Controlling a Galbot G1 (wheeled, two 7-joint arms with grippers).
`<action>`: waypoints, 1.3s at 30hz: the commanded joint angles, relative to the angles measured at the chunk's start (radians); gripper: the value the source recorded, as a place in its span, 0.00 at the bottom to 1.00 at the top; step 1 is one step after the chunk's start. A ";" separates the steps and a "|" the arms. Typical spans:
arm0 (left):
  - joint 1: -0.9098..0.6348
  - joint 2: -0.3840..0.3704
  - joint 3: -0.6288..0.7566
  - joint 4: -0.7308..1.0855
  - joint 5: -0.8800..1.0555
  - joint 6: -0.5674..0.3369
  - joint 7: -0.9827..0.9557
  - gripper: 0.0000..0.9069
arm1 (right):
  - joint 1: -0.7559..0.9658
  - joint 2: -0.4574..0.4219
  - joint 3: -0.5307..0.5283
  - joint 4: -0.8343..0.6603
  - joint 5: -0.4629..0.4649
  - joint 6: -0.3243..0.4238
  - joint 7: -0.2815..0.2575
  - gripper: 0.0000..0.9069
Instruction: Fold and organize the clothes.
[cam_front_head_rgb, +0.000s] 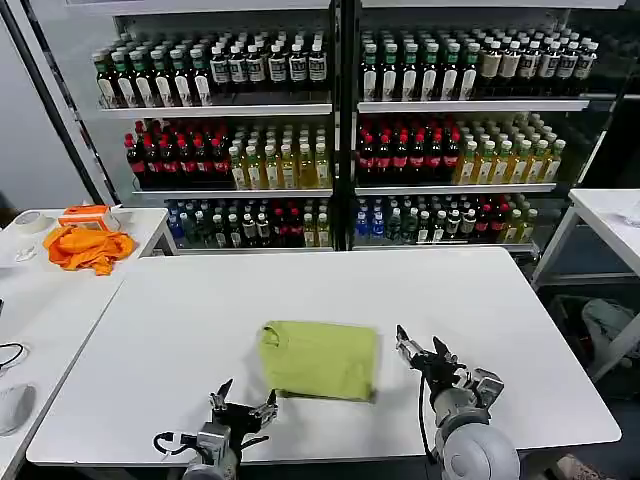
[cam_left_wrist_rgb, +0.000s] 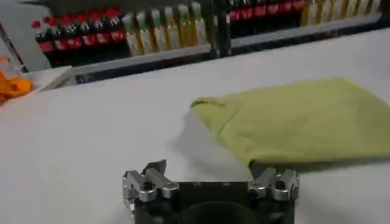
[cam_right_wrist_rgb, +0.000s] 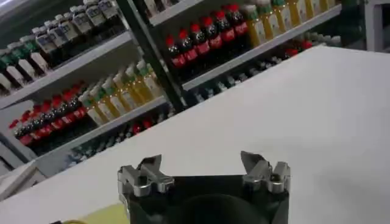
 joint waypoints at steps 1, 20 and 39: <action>0.009 0.007 -0.050 -0.111 -0.085 -0.150 -0.019 1.00 | -0.009 0.021 0.003 0.001 -0.012 0.001 0.002 1.00; 0.130 0.054 -0.119 -0.179 -0.019 -0.264 0.018 1.00 | 0.006 0.054 -0.066 -0.050 -0.038 -0.031 0.006 1.00; 0.117 0.018 -0.115 -0.158 -0.017 -0.269 0.014 1.00 | 0.185 0.133 -0.203 -0.287 0.005 -0.052 0.112 0.00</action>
